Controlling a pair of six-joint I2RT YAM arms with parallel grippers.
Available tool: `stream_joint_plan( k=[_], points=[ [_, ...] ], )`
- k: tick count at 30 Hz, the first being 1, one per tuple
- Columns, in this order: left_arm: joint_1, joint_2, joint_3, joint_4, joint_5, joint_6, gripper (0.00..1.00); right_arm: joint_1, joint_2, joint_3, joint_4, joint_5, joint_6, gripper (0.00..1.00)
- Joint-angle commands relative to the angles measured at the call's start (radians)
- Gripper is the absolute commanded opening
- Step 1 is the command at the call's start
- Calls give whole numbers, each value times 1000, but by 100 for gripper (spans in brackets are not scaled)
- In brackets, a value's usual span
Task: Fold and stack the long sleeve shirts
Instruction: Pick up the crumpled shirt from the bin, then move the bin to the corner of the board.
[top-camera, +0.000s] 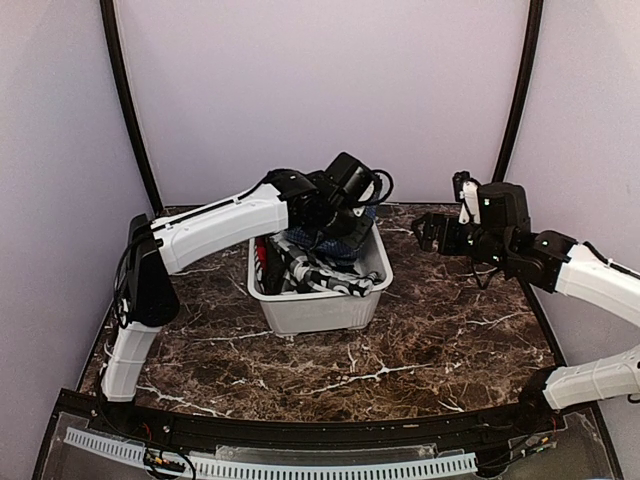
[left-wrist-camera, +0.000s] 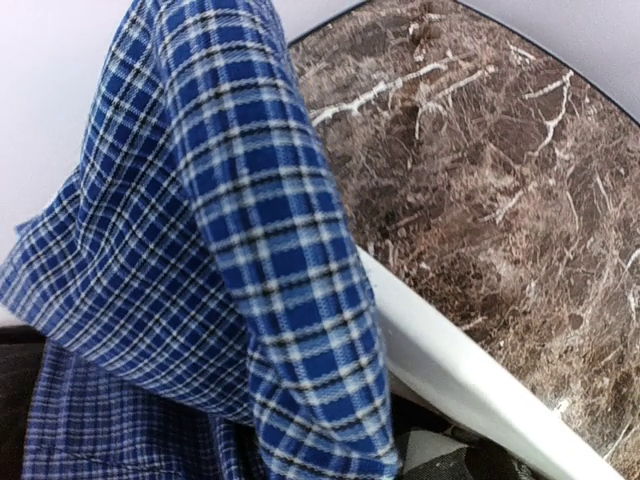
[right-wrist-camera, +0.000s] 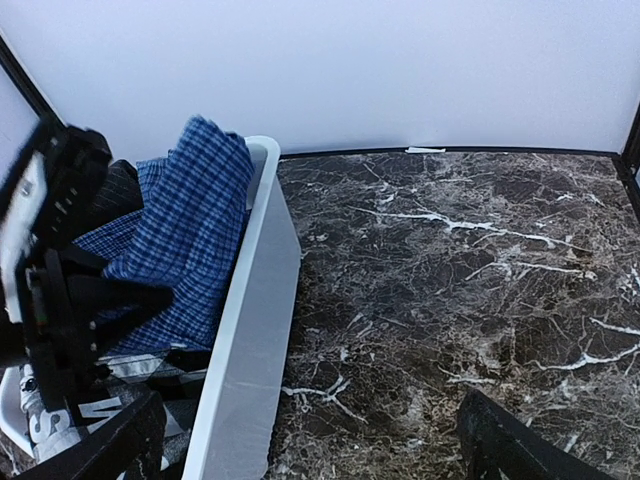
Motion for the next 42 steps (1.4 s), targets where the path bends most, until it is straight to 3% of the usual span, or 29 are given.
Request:
stream_joint_plan(
  k=[1,11,19,29,33,35,38,42],
  points=[
    [1,-59,122,7,-96,32,0,2,11,-7,27,8,23,99],
    [4,-311,83,148,-256,105,0,1,21,-14,-20,63,36,99],
    [3,-597,-161,400,-406,204,0,-40,63,-42,-45,43,66,99],
    [4,-954,-504,550,-686,266,0,-42,256,10,-13,13,67,98],
    [15,-1059,-607,419,-765,149,0,-33,372,69,-3,-46,63,97],
    [48,-1089,-638,270,-768,3,0,-10,421,98,-2,-51,62,97],
    [178,-1143,-730,40,-630,-262,0,24,473,129,6,-60,64,97],
    [272,-1220,-918,-53,-476,-423,0,76,535,171,26,-81,73,96]
  ],
)
